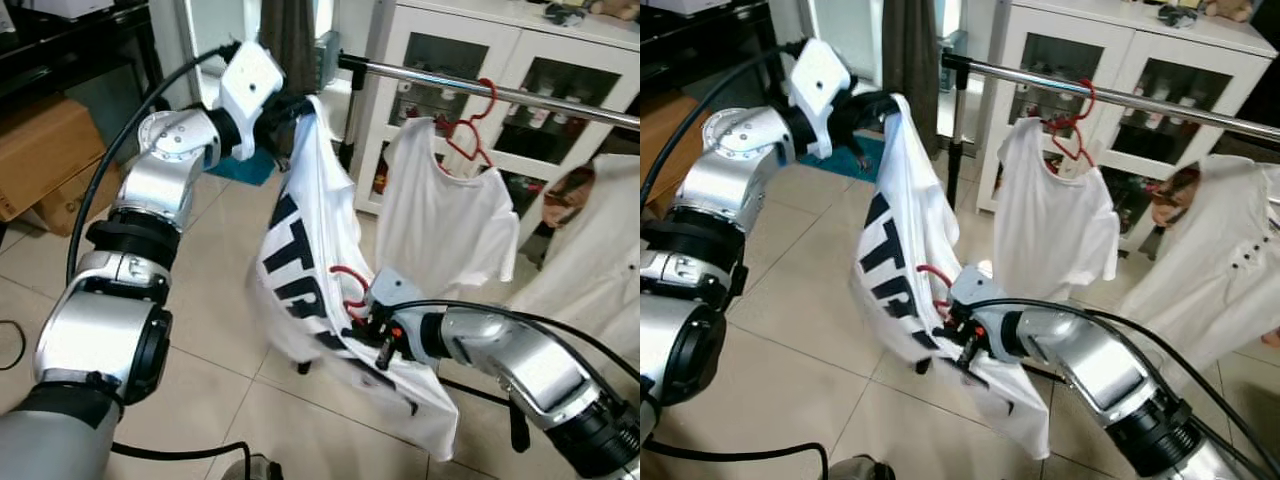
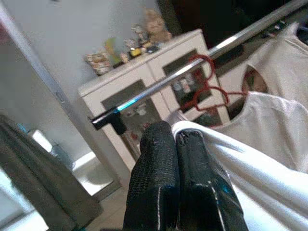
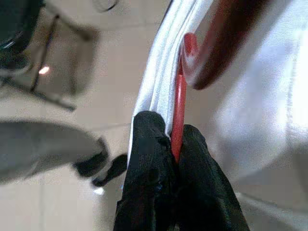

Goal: Hang hanger

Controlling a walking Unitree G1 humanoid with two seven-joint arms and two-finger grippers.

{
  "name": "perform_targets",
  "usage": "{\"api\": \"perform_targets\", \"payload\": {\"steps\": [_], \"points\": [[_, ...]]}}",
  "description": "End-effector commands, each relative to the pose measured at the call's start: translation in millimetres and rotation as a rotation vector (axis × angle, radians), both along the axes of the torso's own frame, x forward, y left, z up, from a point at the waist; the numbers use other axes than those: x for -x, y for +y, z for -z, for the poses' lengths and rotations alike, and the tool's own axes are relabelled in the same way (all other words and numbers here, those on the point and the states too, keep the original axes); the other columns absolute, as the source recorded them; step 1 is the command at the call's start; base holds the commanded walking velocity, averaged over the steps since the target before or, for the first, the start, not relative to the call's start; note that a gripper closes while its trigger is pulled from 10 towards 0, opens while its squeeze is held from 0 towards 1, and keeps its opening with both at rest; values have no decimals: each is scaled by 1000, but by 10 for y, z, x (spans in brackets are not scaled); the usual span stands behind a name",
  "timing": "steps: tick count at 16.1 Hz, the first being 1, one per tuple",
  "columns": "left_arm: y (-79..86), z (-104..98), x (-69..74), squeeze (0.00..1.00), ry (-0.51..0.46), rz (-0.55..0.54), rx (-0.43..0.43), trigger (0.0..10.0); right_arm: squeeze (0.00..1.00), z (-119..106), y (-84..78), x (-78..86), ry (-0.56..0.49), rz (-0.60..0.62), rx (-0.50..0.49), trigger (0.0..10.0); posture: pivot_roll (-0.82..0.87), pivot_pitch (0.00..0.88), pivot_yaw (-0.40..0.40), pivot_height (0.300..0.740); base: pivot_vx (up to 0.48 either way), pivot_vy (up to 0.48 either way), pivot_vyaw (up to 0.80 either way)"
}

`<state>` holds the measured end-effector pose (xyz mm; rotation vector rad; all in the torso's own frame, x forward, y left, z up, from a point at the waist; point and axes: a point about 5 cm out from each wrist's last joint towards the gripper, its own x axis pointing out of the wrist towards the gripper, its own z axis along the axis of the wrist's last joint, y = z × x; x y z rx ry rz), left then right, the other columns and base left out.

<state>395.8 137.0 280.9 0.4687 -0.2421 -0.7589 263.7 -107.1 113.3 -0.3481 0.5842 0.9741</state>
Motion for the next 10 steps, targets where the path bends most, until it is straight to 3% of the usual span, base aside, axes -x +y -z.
{"api": "perform_targets", "payload": {"steps": [1, 3, 6, 7, 8, 10], "points": [[85, -157, 10, 0, -55, -49, 42, 0, 0, 11, -67, -36, 5, 61, 6, 10000, -42, 0, -20, 710, 0, 0, 0], [68, -221, 57, 0, -49, -61, 80, 0, 0, 24, -94, -89, -20, 78, 47, 10000, -42, 0, -20, 710, 0, 0, 0], [-290, -60, 198, 0, 0, 29, 101, 0, 0, -123, 134, -253, -92, 181, -135, 10000, -34, 0, -24, 710, 0, 0, 0], [-358, -23, 224, 0, 6, 38, 107, 0, 0, -101, 189, -226, -77, 147, -124, 10000, -37, 0, -22, 710, 0, 0, 0], [-462, -26, 266, 0, 5, 61, 140, 0, 0, -2, 238, -151, -67, 68, -52, 10000, -37, 0, -21, 710, 0, 0, 0], [-520, -90, 312, 0, 18, 75, 192, 0, 0, 40, 240, -189, -56, 154, -89, 10000, -39, 0, -19, 710, 0, 0, 0]]}}
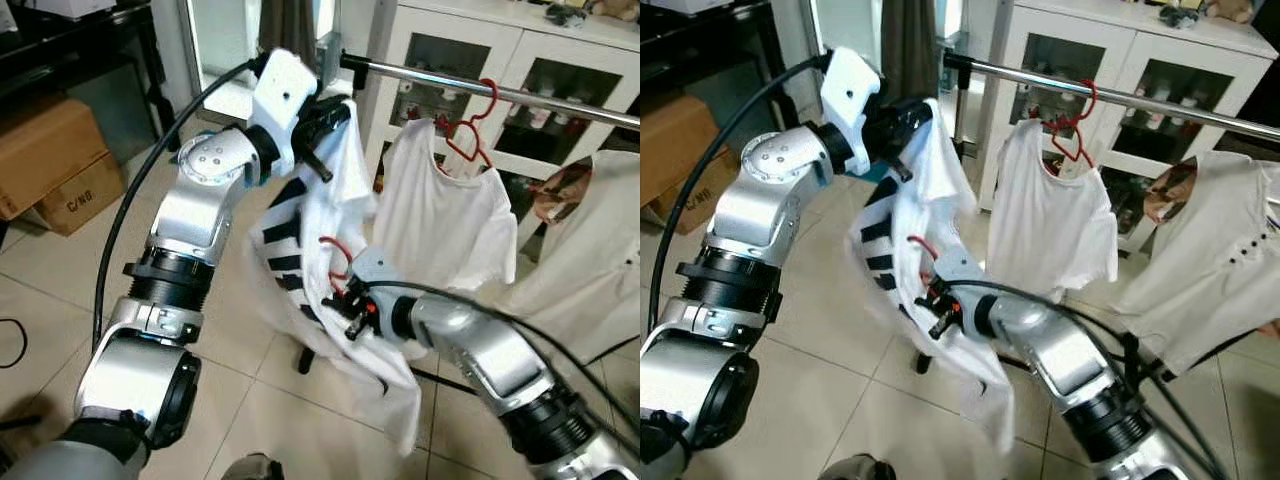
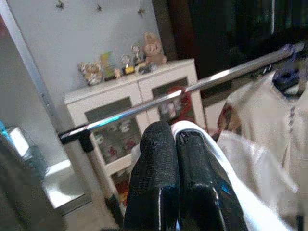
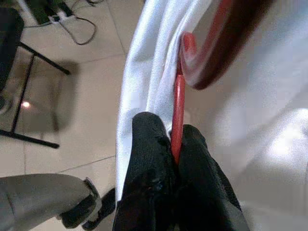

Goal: Hang hanger

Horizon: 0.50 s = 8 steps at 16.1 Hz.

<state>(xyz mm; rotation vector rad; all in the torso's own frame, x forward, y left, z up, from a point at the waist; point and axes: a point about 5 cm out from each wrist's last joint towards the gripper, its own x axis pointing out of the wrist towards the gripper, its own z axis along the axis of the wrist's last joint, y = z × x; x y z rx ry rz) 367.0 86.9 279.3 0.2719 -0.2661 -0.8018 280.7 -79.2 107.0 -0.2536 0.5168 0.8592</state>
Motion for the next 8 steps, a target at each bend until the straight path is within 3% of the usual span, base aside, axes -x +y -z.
{"api": "perform_targets", "payload": {"steps": [1, 2, 4, 5, 6, 7, 8], "points": [[-23, -159, 60, 0, -34, 8, 42, 0, 0, 30, -76, -43, -36, 55, 26, 10000, -39, 0, -19, 710, 0, 0, 0], [21, -178, 64, 0, -54, -25, 20, 0, 0, 6, -146, -142, -79, 182, -1, 10000, -37, 0, -18, 710, 0, 0, 0], [230, -217, 20, 0, -78, -158, 14, 0, 0, -60, -488, -345, -254, 452, 73, 10000, -34, 0, -18, 710, 0, 0, 0], [261, -226, 18, 0, -84, -178, 13, 0, 0, -81, -552, -374, -281, 509, 69, 10000, -34, 0, -18, 710, 0, 0, 0], [373, -233, -2, 0, -82, -229, 7, 0, 0, 28, -571, -312, -165, 461, 35, 10000, -37, 0, -17, 710, 0, 0, 0], [438, -231, -14, 0, -83, -262, -5, 0, 0, 236, -440, -83, 27, 217, 70, 10000, -37, 0, -17, 710, 0, 0, 0], [501, -225, -25, 0, -82, -294, -16, 0, 0, 441, -418, 228, 185, -19, 170, 10000, -36, 0, -20, 710, 0, 0, 0]]}}
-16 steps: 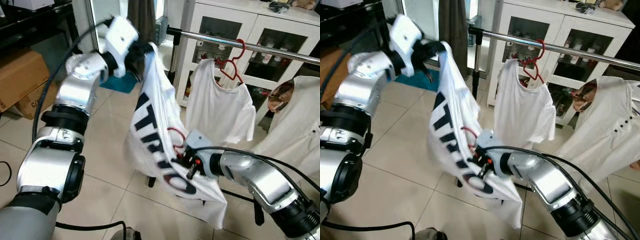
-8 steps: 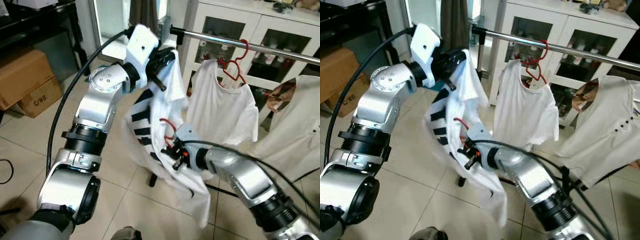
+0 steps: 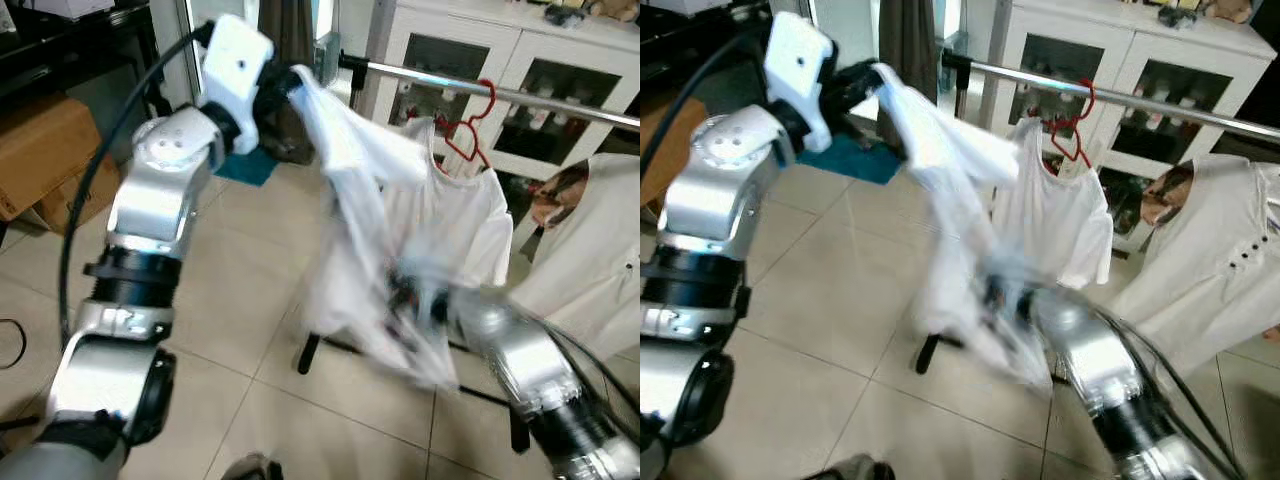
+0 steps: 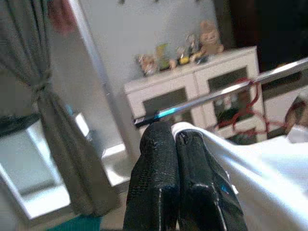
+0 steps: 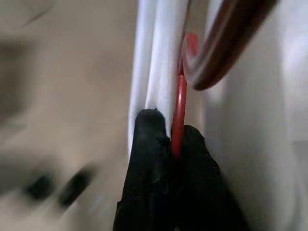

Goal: Hang hanger

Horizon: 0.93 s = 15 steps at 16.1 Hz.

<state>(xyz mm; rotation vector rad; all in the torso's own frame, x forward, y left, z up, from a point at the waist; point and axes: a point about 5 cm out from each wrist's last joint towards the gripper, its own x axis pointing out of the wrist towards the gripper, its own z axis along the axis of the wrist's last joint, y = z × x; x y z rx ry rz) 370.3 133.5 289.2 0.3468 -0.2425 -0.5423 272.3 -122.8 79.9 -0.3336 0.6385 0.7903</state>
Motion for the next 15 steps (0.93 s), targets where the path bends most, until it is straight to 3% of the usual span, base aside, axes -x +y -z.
{"api": "perform_targets", "payload": {"steps": [1, 2, 3, 6, 8, 10, 11, 12, 13, 14, 15], "points": [[49, -126, 7, 0, -49, -35, 14, 0, 0, 196, -18, 153, 107, -53, 71, 10000, -36, 0, -20, 710, 0, 0, 0], [52, -126, 7, 0, -47, -36, 14, 0, 0, 198, -37, 133, 83, -32, 85, 10000, -36, 0, -20, 710, 0, 0, 0], [70, -121, 3, 0, -45, -46, 12, 0, 0, 167, -117, 5, -23, 59, 127, 10000, -36, 0, -20, 710, 0, 0, 0], [88, -100, -6, 0, -38, -57, 2, 0, 0, 129, -180, 14, 10, 30, 131, 10000, -37, 0, -20, 710, 0, 0, 0], [103, -88, -15, 0, -36, -61, -38, 0, 0, 30, -217, -71, -52, 87, 109, 10000, -37, 0, -19, 710, 0, 0, 0], [187, -60, -26, 0, -38, -71, -79, 0, 0, -32, -182, -27, -63, -18, 72, 10000, -39, 0, -16, 710, 0, 0, 0], [191, -70, -12, 0, -53, -34, -87, 0, 0, -66, -171, -43, -80, -12, 41, 10000, -39, 0, -16, 710, 0, 0, 0], [184, -76, 4, 0, -64, -4, -99, 0, 0, -67, -127, 36, -27, -91, 10, 10000, -39, 0, -16, 710, 0, 0, 0], [180, -72, 17, 0, -70, 15, -123, 0, 0, -109, -143, -3, -95, -92, 42, 10000, -37, 0, -17, 710, 0, 0, 0], [190, -68, 26, 0, -74, 24, -141, 0, 0, -246, -84, -44, -77, -11, -157, 10000, -38, 0, -16, 710, 0, 0, 0], [205, -67, 26, 0, -75, 21, -147, 0, 0, -285, -72, -17, -71, -47, -186, 10000, -38, 0, -16, 710, 0, 0, 0]]}}
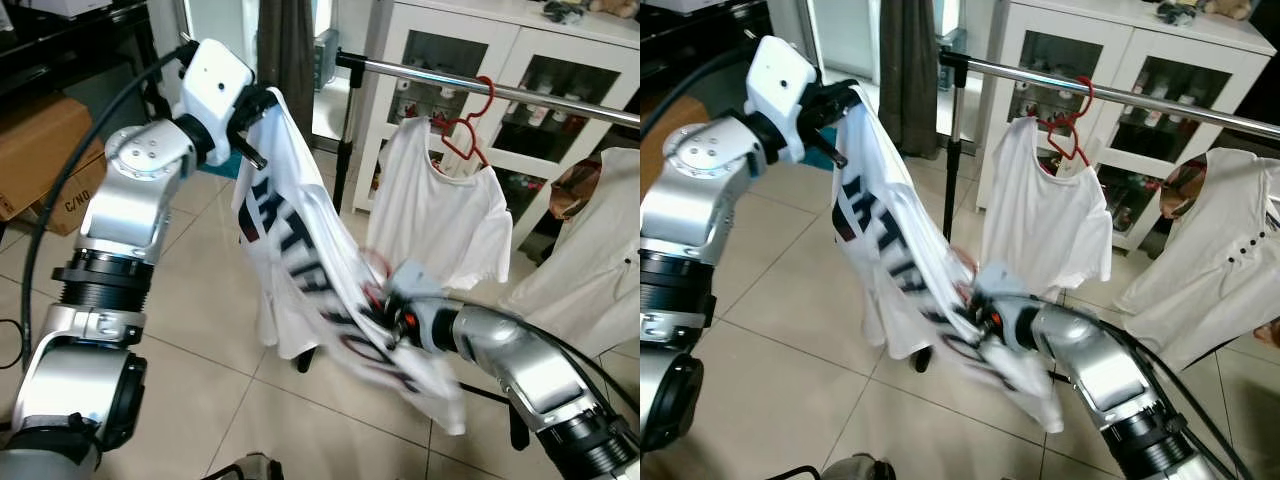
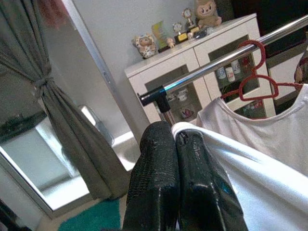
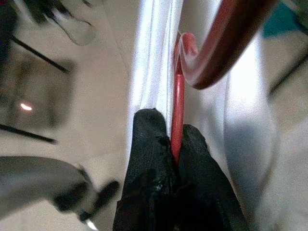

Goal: Hang hanger

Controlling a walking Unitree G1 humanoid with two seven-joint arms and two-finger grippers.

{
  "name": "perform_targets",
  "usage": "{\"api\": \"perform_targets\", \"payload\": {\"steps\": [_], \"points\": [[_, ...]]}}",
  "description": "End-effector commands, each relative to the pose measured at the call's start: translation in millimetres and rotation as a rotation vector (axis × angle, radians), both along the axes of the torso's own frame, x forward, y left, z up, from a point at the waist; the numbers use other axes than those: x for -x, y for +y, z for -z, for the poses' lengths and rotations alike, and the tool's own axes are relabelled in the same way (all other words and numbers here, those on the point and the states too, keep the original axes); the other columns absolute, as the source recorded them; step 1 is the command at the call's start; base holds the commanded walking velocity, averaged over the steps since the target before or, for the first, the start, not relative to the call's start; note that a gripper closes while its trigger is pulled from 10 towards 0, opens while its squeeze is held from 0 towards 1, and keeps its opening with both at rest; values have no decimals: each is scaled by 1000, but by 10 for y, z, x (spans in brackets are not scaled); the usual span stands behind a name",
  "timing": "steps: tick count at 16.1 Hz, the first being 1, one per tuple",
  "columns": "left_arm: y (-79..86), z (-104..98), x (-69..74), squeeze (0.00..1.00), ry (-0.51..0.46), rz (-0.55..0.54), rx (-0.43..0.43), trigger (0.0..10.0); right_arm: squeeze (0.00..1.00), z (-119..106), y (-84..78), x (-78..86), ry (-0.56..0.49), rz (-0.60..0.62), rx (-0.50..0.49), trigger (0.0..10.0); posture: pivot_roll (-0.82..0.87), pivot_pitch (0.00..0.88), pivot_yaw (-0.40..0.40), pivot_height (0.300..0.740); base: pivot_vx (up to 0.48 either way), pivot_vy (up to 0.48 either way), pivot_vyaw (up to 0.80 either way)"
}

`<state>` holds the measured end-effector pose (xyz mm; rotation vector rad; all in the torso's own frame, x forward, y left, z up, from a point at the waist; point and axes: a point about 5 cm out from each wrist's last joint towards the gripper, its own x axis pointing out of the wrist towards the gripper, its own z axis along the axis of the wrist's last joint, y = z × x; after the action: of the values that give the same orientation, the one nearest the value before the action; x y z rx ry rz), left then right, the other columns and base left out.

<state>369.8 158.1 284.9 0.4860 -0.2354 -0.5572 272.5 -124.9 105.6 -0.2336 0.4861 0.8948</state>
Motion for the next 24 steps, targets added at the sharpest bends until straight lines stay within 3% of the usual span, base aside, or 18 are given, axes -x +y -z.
{"api": "perform_targets", "payload": {"steps": [1, 2, 3, 4, 5, 6, 8, 11, 13, 16, 20, 24], "points": [[-1, -104, 12, 0, -46, 8, -23, 0, 0, -62, -90, -37, -51, 24, 13, 10000, -42, 0, -14, 710, 0, 0, 0], [56, -99, 0, 0, -46, -10, -33, 0, 0, -109, -116, -43, -70, 42, -43, 10000, -42, 0, -14, 710, 0, 0, 0], [117, -100, -9, 0, -47, -26, -43, 0, 0, -139, -114, 60, -36, -52, -78, 10000, -42, 0, -14, 710, 0, 0, 0], [167, -111, -13, 0, -51, -38, -55, 0, 0, -138, -198, 11, -94, 0, -16, 10000, -42, 0, -14, 710, 0, 0, 0], [204, -123, -14, 0, -53, -45, -56, 0, 0, -176, -248, -47, -98, 97, -77, 10000, -43, 0, -14, 710, 0, 0, 0], [320, -167, -9, 0, -61, -61, -57, 0, 0, -237, -273, 34, -83, 63, -167, 10000, -43, 0, -14, 710, 0, 0, 0], [349, -184, -3, 0, -62, -51, -30, 0, 0, -297, -315, -12, -138, 130, -230, 10000, -43, 0, -14, 710, 0, 0, 0], [647, -289, -4, 0, -84, -115, 36, 0, 0, -609, -400, 87, -206, 113, -524, 10000, -38, 0, -10, 710, 0, 0, 0], [778, -347, -2, 0, -101, -146, 58, 0, 0, -642, -465, 128, -219, 108, -529, 10000, -40, 0, -6, 710, 0, 0, 0], [903, -394, -9, 0, -106, -167, 82, 0, 0, -741, -484, 204, -212, 92, -664, 10000, -41, 0, 0, 710, 0, 0, 0], [952, -407, -45, 0, -97, -178, 139, 0, 0, -731, -425, 248, -220, 43, -616, 10000, -42, 0, 6, 710, 0, 0, 0], [849, -470, -91, 0, -81, -85, 140, 0, 0, -673, -367, 194, -215, 37, -444, 10000, -35, 0, 2, 710, 0, 0, 0]]}}
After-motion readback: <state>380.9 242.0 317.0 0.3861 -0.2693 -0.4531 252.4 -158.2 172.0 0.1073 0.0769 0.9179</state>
